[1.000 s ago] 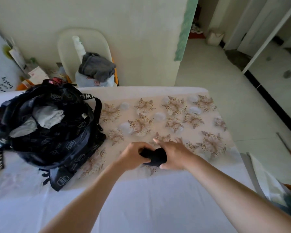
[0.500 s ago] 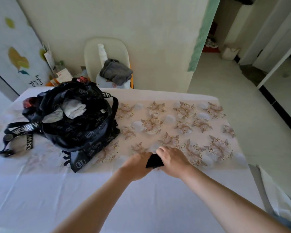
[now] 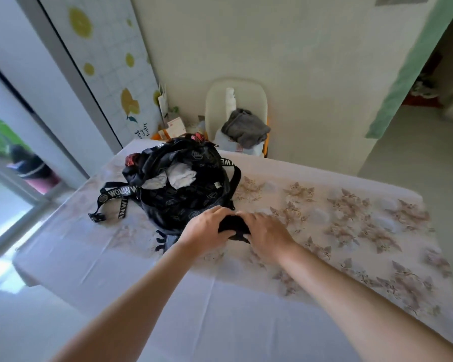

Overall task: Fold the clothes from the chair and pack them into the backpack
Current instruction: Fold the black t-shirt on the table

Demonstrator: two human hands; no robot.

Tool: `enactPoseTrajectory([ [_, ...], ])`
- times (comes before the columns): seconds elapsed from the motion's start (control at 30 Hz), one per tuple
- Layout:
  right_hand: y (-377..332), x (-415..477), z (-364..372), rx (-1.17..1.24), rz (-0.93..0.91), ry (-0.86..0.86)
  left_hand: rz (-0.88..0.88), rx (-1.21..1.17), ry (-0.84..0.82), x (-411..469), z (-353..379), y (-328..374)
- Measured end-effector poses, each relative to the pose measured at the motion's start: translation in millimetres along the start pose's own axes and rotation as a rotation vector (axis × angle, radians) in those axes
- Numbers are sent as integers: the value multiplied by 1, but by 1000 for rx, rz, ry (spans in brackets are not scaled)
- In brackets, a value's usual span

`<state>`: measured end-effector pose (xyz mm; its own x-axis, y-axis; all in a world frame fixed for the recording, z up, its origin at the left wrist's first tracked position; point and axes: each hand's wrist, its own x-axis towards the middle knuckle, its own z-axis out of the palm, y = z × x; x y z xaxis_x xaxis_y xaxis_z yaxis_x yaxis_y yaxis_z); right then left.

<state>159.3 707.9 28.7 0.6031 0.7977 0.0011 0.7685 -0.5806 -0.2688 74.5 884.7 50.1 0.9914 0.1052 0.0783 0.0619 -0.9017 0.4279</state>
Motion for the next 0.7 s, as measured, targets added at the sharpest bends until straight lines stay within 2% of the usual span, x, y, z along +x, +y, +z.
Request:
enactPoseTrajectory([
  [0.23,-50,117,0,-184,-141,85,-32,50,110,14,-50,-108],
  [0.43,-96,231,18,-272,-71,-62,-34,239,292,44,-90,-226],
  [0.5,-105,263,28,-250,-51,-178,-62,302,251,65,-100,-259],
  [0.6,-113,299,47,-189,-45,-341,-169,330,49,96,-103,-292],
  [0.7,-114,320,70,-106,5,-400,-175,320,-99,120,-95,-311],
])
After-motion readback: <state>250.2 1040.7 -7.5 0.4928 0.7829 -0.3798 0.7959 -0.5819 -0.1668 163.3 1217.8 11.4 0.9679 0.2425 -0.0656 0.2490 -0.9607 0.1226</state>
